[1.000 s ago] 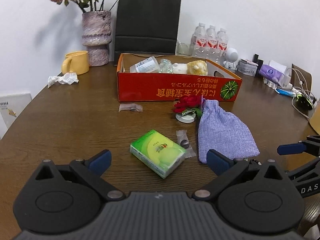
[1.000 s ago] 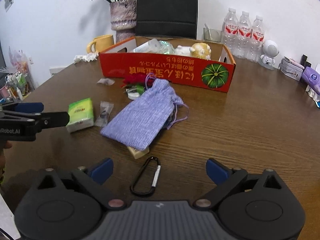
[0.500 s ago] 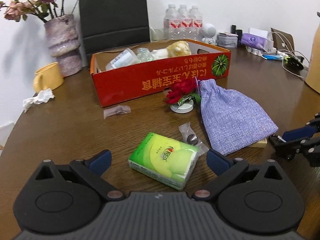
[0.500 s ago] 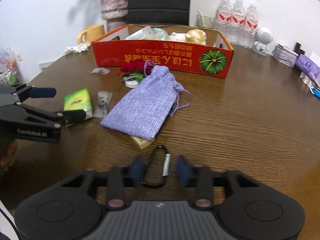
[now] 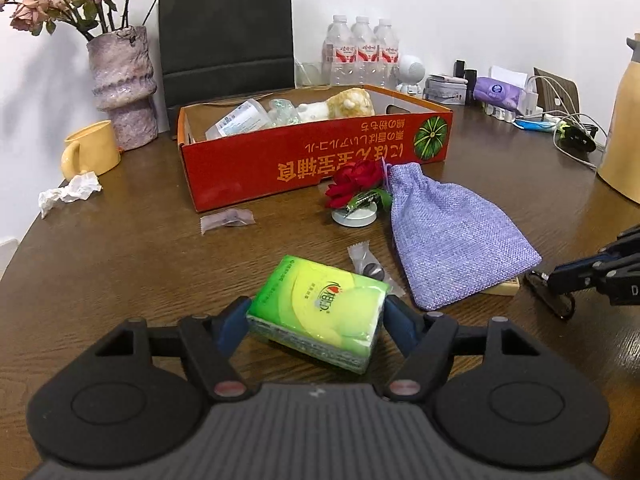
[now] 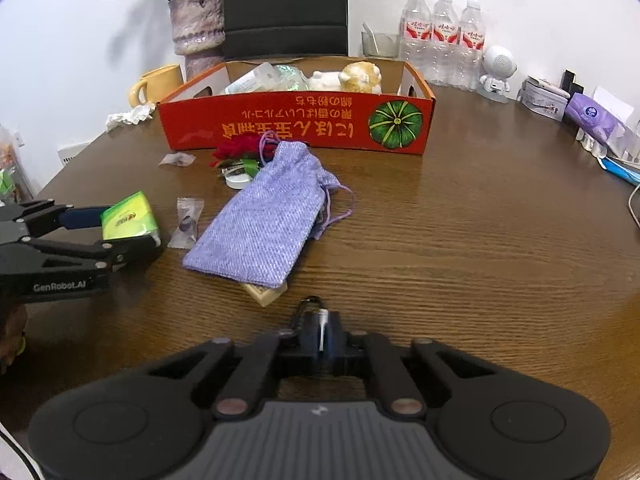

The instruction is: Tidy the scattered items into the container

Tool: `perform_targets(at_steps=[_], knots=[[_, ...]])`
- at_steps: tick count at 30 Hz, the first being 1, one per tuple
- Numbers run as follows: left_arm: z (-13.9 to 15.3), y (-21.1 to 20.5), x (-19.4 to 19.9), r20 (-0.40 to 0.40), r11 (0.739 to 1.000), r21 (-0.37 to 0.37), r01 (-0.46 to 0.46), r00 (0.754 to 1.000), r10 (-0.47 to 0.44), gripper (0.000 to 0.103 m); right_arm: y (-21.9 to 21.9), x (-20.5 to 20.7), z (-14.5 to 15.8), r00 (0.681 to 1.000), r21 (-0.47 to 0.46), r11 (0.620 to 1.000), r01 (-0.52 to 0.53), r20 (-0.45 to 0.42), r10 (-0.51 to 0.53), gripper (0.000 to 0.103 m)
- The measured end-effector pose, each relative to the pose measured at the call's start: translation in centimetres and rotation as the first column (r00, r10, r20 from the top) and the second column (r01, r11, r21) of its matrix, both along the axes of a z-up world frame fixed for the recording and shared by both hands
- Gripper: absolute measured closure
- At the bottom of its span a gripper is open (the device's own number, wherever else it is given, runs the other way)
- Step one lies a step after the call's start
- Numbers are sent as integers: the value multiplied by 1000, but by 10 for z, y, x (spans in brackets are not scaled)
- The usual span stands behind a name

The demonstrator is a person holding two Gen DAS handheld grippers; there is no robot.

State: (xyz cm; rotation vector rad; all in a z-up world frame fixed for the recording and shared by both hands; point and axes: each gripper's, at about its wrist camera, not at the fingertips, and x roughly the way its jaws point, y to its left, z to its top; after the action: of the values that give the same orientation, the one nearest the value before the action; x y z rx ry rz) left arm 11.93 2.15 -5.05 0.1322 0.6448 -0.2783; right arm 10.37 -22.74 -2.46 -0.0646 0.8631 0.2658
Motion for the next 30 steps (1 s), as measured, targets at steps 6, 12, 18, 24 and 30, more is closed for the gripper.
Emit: perform_targets(at_steps=[6,12,18,24,30], knots=[[2,3,-6,-7,999,-11,-33,999,33,30,-2,-1,1,1000,23,1000,18,-10,-18,84],[5,4,-16,-9,997,-24,-72,997,72,30,9,5,2,997,-6,1000,-26,-73,25,65],[8,6,-24,0,995,-48,-83,997,83,30,17,8,5,990,-52,993,-104,-102,99,79],[11,7,-25,3,994,-59,-95,995,96,30,9,6,8,994,-22,996,-82,-78,81,100],[13,5,-27,5,993,-61,-101,995,101,30,-2,9,9,994,43,998,-37,-102,41,91]])
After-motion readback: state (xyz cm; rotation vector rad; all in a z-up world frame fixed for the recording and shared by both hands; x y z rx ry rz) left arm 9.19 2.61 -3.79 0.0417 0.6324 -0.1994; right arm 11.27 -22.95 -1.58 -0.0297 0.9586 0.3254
